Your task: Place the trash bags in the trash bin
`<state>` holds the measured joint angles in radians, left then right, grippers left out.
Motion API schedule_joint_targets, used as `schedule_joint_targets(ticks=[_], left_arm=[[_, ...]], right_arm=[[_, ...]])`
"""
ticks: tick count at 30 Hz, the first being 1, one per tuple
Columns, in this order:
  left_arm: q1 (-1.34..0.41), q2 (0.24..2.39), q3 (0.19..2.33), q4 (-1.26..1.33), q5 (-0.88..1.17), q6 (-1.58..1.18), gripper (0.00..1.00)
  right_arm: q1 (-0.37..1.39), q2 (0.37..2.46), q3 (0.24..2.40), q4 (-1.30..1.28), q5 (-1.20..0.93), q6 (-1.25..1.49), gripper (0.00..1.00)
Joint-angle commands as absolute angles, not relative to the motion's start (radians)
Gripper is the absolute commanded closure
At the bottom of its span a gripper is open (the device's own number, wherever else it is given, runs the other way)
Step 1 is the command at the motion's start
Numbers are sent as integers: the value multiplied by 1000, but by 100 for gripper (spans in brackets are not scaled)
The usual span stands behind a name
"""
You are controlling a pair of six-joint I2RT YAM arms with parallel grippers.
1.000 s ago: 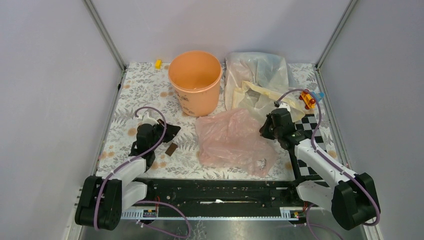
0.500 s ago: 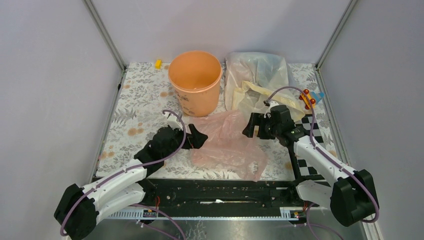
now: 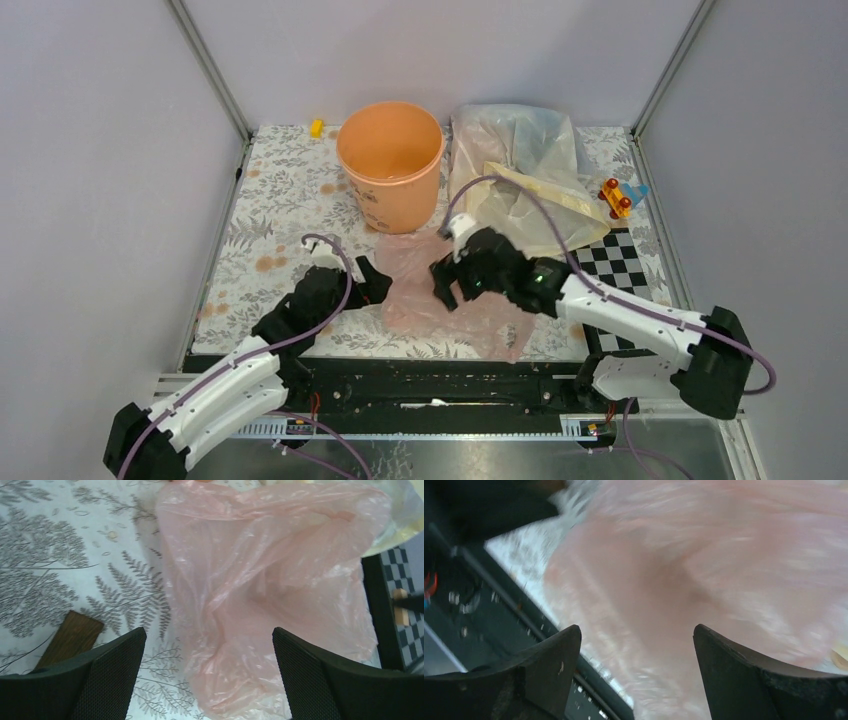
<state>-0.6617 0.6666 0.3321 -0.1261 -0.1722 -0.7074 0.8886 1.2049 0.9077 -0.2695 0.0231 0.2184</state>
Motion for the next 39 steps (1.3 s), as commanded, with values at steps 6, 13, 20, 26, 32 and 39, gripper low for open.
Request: schedule_joint_targets(ticks=[6,13,20,26,32,39], left_arm=[[-390,629,265,-103,16,-729,3],[-327,649,257,-60,68,-719,3],[-322,710,259,-4,141,-630,5],[-322,717,230,133,295,-610,5],[-322,659,189,261,431,-613,5],[-331,588,147,391,507,-639,3]], right_arm=[[1235,1459,1039,-270,172,7,11],[1245,1652,1081,-263,255,-29,19],[1243,1643,1097,-231,395,26,100],[1123,1436,1066,-189,208,106,100],[907,1304,1024,-207,-88,166,100],[779,1318,1063,-257,-274,243,100]])
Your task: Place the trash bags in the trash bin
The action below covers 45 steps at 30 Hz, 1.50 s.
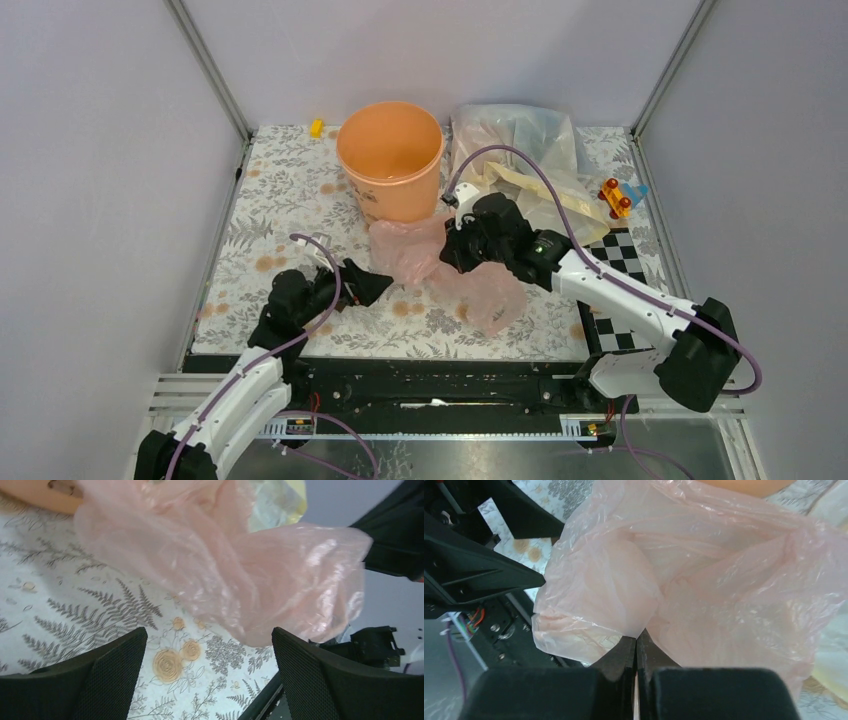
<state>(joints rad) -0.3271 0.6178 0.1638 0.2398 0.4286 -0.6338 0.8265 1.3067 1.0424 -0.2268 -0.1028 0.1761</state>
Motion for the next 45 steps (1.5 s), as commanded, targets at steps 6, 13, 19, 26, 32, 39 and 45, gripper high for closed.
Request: schedule_joint_targets(ticks=[6,13,19,26,32,39,45], left_arm=[[-384,580,138,485,547,-661,18],[-423,488,83,494,461,-704,15],[-423,338,68,387,382,-709,6],[-440,416,67,533,445,-683,46],[-596,622,93,689,309,-695,43],[-701,709,181,655,146,-559,14],[-703,864,266,665,136,-595,9]], right_arm=[[722,1325,1094,-256,-365,326,100],[639,1333,1087,-221,-297,462,100],[589,1339,1059,-139,-364,574,100],[586,1322,1058,-104,-460,624,99],[586,1286,1058,-99,-468,666,98],[586,1275,1044,-95,-504,688,96],[586,1269,1009,-27,-542,727,95]])
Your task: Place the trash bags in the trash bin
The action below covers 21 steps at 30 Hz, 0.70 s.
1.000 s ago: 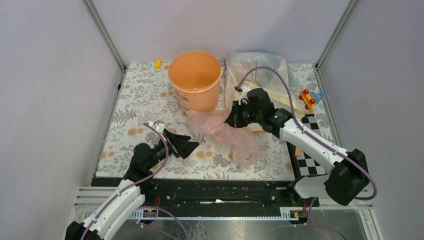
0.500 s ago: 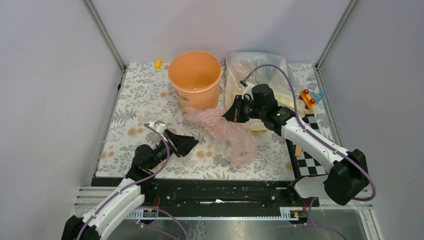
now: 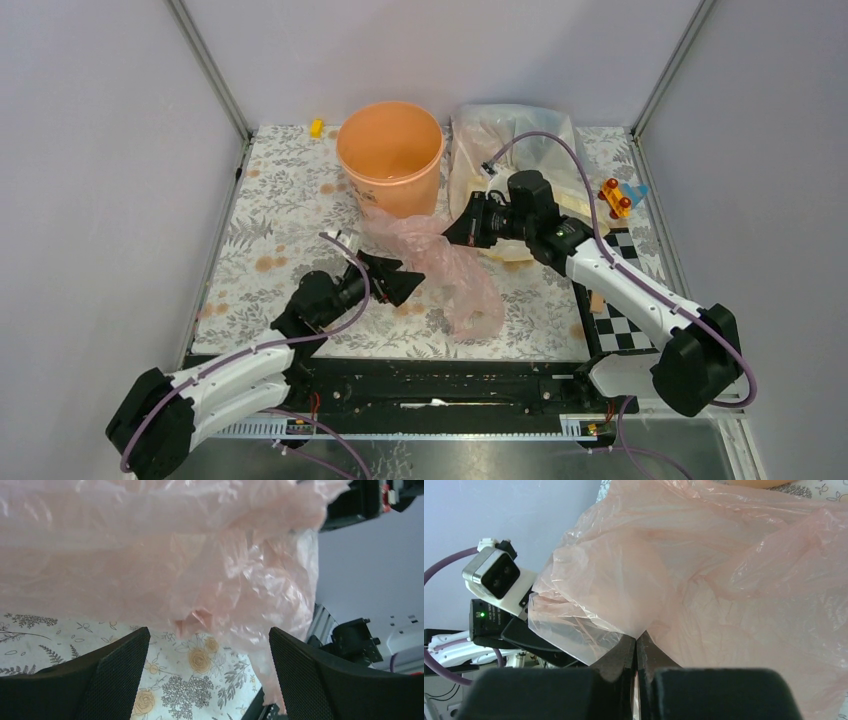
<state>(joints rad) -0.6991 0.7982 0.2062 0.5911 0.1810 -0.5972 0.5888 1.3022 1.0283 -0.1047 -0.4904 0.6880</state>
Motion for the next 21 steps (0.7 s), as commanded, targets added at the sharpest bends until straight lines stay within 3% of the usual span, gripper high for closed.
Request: schedule_joint_targets(ticks=[1,6,8,10,13,15,19,21], left_arm=[[-703,885,271,681,132,-602,9],[-702,976,316,706,119,-598,9],[-703,1015,330,745,154,-592,18],[-703,1053,345,793,203,-604,37],[-703,1069,387,755,256,-612,81],[-702,1049,416,649,241,-619,98],[-702,954,454,383,186,-663,100],[-701,894,475,211,164,-674,100]], right_arm=[[586,1270,1003,-18,-547,730,95],[587,1289,995,-9,-583,734,87],[586,1294,982,38,-607,739,83],[587,1294,957,82,-609,748,79],[586,1292,946,82,-577,714,70],[586,1289,958,50,-554,678,64],[586,1264,1006,-123,-440,566,52],[586,1231,1013,-190,-348,525,35]])
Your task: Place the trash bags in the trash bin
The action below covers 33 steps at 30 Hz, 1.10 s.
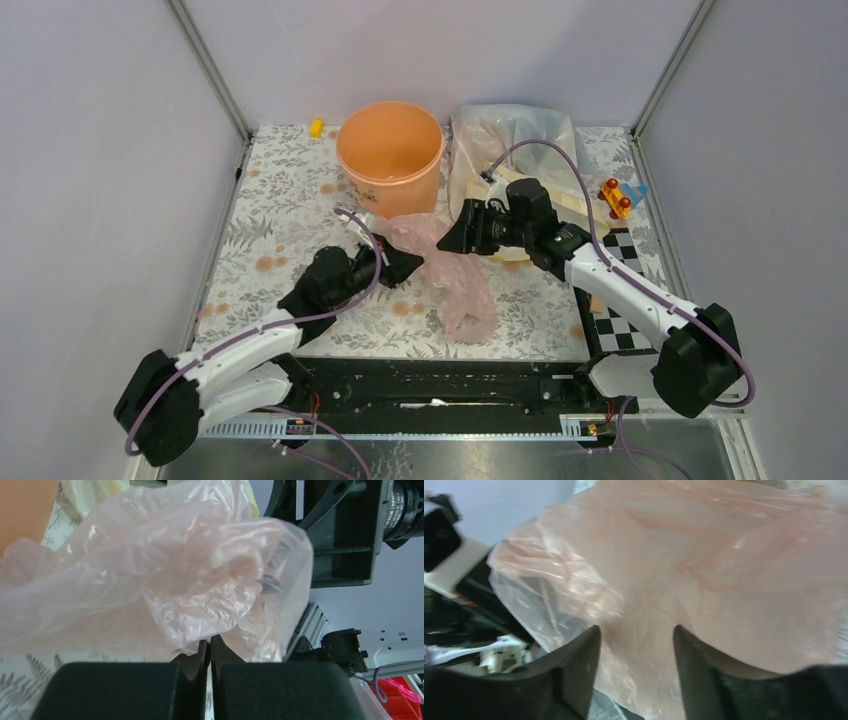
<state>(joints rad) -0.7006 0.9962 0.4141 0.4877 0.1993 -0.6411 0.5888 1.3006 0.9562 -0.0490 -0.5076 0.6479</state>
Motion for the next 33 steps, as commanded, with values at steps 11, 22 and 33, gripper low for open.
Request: schedule_joint_targets(ticks=[11,22,33], left_arm=[[-701,603,545,-491,96,-829,100],[-726,618,267,-354,222,-1040,100],[-741,669,208,-311,201,-1024,100]], right_arm=[[586,1236,961,-248,-106,481,6],[607,1555,968,-76,-254,510,6],[663,1683,984,-10,-50,542,64]])
